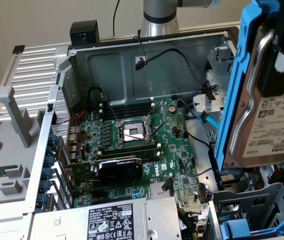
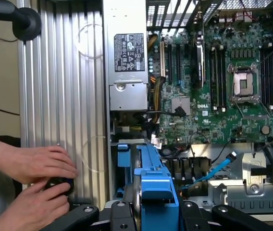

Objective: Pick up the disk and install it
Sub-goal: 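Insert the disk into the insertion slot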

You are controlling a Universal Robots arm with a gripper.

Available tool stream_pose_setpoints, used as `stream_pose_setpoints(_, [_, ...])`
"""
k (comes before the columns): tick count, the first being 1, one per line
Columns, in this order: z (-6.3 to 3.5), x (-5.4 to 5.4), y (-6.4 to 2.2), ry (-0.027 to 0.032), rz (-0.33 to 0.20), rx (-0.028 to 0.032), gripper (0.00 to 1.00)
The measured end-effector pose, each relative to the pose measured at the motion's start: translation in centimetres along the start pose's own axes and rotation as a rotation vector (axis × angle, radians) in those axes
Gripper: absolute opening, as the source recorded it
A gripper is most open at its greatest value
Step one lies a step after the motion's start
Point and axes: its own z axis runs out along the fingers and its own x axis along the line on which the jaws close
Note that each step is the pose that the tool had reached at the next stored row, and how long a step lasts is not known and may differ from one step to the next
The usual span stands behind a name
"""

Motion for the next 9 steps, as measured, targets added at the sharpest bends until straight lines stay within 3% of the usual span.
stream_pose_setpoints(9, [1.57, 0.5, -0.17, 0.0001, 0.007, -0.0001, 0.37])
